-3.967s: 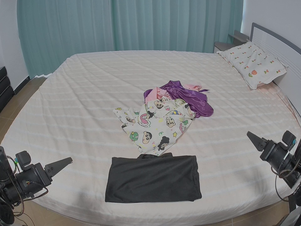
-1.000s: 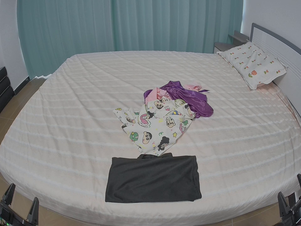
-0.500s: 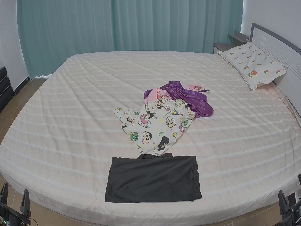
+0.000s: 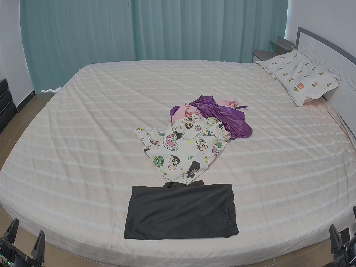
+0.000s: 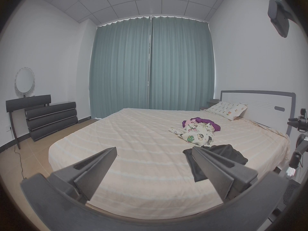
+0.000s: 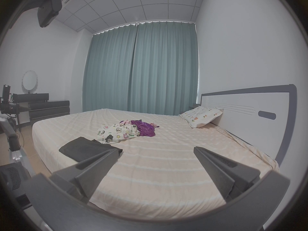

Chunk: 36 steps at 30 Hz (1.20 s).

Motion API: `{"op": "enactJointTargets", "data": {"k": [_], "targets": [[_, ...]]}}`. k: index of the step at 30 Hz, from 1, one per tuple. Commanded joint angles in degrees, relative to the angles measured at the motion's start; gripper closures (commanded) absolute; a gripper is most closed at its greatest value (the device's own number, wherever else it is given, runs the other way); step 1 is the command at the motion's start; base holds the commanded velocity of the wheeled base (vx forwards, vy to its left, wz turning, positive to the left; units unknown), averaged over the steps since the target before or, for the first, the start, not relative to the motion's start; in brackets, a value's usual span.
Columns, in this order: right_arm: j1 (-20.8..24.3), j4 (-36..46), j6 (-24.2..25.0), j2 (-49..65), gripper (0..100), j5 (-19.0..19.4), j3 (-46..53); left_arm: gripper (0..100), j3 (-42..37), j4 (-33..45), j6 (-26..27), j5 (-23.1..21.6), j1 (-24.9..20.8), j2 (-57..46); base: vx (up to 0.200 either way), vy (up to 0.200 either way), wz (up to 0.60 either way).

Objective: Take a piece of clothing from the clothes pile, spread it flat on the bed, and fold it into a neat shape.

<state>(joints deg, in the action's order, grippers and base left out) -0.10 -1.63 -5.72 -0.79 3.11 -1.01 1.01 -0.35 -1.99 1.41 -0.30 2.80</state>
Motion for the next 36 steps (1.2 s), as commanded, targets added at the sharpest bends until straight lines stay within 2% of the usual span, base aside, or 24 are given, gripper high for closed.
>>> {"op": "enactJointTargets", "data": {"k": [1,7,14,21,36], "targets": [[0.0,0.1,0.7,0.6,0,0.1,0.7,0,-0.9,0.2,-0.7,1.0,0.3,-2.3,0.000,0.000,0.00],[0.3,1.5,6.9,0.7,0,-3.5,1.0,0,-1.0,0.1,-1.1,1.5,0.3,-2.4,0.000,0.000,0.00],[0.3,1.6,5.5,0.7,0,-3.2,1.0,0,-1.0,0.2,-1.1,1.5,0.3,-2.4,0.000,0.000,0.00],[0.3,1.5,6.2,0.8,0,-3.2,1.0,0,-1.0,0.0,0.8,1.0,0.3,-2.4,0.000,0.000,0.00],[0.3,1.5,5.5,0.8,0,-3.2,1.0,0,-1.0,0.1,1.0,1.0,0.3,-2.4,0.000,0.000,0.00]]}}
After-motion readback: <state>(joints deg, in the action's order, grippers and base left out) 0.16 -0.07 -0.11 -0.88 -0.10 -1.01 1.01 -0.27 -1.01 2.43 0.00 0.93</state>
